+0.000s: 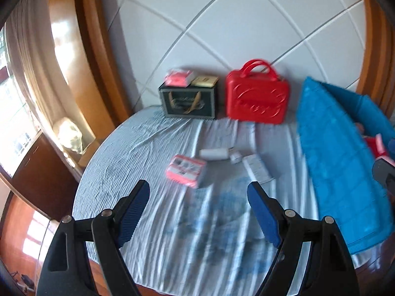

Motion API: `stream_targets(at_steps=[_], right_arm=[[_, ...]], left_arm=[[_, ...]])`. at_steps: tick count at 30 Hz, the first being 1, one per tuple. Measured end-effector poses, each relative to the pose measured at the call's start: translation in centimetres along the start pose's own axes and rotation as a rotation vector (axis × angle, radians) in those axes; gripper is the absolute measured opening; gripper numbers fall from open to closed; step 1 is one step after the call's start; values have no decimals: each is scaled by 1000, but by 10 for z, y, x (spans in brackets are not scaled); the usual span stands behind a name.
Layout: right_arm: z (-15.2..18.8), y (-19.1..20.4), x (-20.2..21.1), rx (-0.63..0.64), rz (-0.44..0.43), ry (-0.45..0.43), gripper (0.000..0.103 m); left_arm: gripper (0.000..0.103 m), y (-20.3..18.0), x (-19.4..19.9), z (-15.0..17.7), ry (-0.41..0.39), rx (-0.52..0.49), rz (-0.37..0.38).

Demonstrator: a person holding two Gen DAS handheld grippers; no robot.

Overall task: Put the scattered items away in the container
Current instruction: 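Withdraw both grippers from the crate toward the items on the bed, then grasp the pink-white tissue pack with the left gripper while the right grasps the white medicine box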

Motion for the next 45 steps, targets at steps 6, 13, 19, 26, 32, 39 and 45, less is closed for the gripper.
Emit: stream_targets(at_steps=[6,13,19,26,32,39,45], right_arm=[[9,28,-59,-3,27,83,103],[9,39,-130,2,-22,147,103],[13,37,-195,-16,-59,201,103],[32,45,-269,-17,-49,312,103],[45,62,-341,-88,-56,397,103],[52,75,-414,-134,46,439,47],[57,76,-463,-152,78,476,47]], left_arm=[[81,34,-44,13,32,43,9],[81,47,-111,11,107,89,-10],[81,41,-167,9,145,119,6],[81,49,-243,24,246,103,54],[64,68,-309,34,312,26,86],[40,97,-383,55,413,-5,136],[40,115,-421,51,420,-15,113]])
Point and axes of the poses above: each gripper's, at about its wrist camera, not at the fingertips, and x roughly against the way its jaws point, y to its left, z to its underside, the point moved 5 cm from there along -x, roughly the way its jaws point, and after that the axes turned 1 degree about -y, right-handed, at the moved point
